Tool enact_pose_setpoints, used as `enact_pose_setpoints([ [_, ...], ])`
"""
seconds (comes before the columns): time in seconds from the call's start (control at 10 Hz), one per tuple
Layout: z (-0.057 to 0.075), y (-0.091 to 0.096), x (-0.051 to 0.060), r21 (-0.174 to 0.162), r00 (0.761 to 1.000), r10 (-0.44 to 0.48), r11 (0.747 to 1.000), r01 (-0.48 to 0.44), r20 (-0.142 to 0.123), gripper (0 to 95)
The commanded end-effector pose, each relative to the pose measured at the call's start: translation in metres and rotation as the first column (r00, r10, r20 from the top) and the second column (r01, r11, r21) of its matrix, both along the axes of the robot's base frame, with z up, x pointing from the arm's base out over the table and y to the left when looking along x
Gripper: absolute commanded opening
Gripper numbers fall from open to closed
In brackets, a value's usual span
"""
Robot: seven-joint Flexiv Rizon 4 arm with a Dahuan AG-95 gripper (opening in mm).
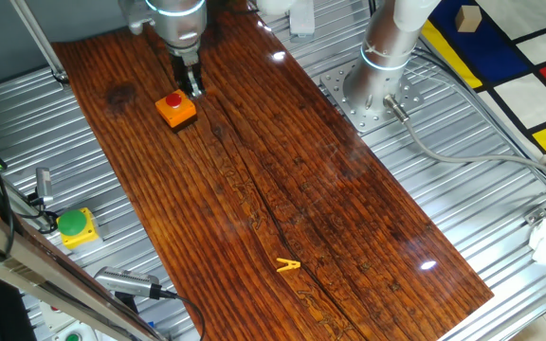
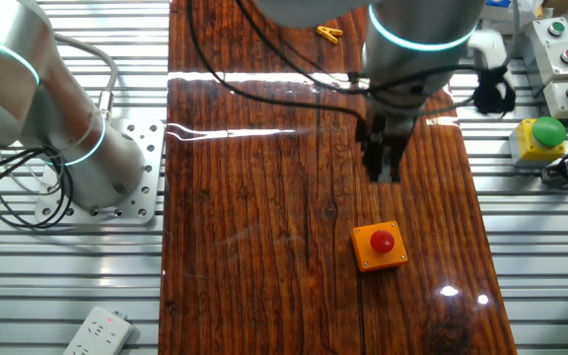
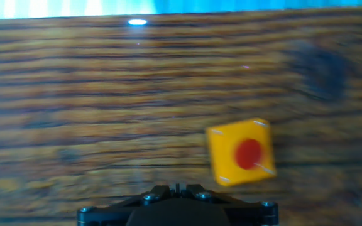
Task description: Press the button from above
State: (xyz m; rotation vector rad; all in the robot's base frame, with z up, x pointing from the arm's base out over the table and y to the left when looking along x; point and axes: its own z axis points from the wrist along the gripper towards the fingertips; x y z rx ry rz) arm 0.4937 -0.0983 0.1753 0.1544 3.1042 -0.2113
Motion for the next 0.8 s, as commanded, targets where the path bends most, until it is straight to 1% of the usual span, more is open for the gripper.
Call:
enact_pose_setpoints([
  [0.1,-0.004,-0.026,0.006,0.077,0.999,-0.036,0.996,0.036,-0.008,0.0],
  [0.2,-0.004,-0.027,0.014,0.090,1.000,-0.015,0.996,0.016,-0.011,0.0],
  [0.3,-0.004,-0.027,0.023,0.119,1.000,0.002,0.993,0.000,-0.016,0.0],
  [0.4,-0.004,-0.028,0.029,0.152,1.000,0.013,0.988,-0.011,-0.016,0.0],
  [0.5,-0.006,-0.028,0.041,0.198,0.999,0.041,0.980,-0.037,-0.017,0.0],
  [0.6,-0.010,-0.028,0.052,0.208,0.997,0.067,0.976,-0.057,-0.040,0.0],
  [0.7,-0.013,-0.028,0.061,0.213,0.995,0.083,0.975,-0.071,-0.050,0.0],
  [0.8,-0.012,-0.027,0.065,0.216,0.993,0.098,0.973,-0.082,-0.066,0.0],
])
